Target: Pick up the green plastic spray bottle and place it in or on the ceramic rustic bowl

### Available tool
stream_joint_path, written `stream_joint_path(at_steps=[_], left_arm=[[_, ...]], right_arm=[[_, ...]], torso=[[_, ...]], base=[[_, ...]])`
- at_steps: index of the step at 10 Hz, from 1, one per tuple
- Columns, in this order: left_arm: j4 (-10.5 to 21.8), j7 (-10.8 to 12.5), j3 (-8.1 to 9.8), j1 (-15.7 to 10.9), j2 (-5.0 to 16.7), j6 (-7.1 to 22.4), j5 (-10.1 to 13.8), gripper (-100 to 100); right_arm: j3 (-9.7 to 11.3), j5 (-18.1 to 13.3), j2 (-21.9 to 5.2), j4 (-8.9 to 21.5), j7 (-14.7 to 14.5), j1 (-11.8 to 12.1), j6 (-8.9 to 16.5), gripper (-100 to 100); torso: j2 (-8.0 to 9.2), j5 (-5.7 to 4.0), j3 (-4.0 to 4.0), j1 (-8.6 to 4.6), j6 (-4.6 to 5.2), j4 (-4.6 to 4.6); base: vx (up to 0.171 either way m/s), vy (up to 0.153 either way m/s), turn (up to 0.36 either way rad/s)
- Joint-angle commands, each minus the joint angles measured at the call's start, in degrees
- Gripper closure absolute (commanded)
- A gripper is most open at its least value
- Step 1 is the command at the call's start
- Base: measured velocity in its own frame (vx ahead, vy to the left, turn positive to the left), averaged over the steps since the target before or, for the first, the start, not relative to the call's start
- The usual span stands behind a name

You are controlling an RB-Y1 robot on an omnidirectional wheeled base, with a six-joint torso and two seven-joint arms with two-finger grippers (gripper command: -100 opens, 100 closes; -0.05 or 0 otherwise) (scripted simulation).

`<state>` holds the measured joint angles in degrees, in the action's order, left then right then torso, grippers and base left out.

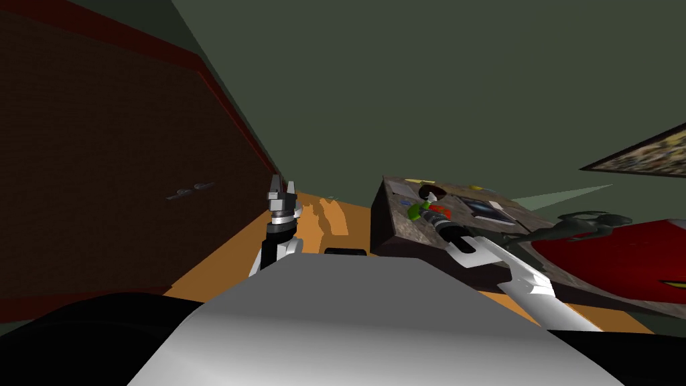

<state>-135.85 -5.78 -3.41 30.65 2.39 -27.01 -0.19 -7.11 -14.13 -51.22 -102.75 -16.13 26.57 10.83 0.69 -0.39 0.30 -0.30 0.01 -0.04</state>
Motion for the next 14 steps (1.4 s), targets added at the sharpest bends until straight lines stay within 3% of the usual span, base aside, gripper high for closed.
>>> stream_joint_path(at_steps=[1, 7, 14], left_arm=[[0.0, 0.0, 0.00, 0.0, 0.0, 0.0, 0.0, 0], [0.0, 0.0, 0.01, 0.0, 0.0, 0.0, 0.0, 0], [0.0, 0.0, 0.01, 0.0, 0.0, 0.0, 0.0, 0]], right_arm=[[-0.3, 2.4, -1.3, 0.8, 0.8, -0.2, 1.2, 100], [-1.6, 10.8, -7.4, 5.5, 3.7, -0.6, 5.0, 100], [-3.4, 18.7, -16.3, 13.9, 8.0, -0.1, 9.3, 100]], torso=[[0.00, 0.00, 0.00, 0.00, 0.00, 0.00], [-0.05, -0.04, -0.02, -0.25, 0.06, 0.01], [-0.38, -0.06, -0.20, -0.62, -0.01, -0.05]], base=[[-0.133, 0.007, 0.147], [-0.159, -0.023, 0.188], [-0.126, -0.098, 0.272]])
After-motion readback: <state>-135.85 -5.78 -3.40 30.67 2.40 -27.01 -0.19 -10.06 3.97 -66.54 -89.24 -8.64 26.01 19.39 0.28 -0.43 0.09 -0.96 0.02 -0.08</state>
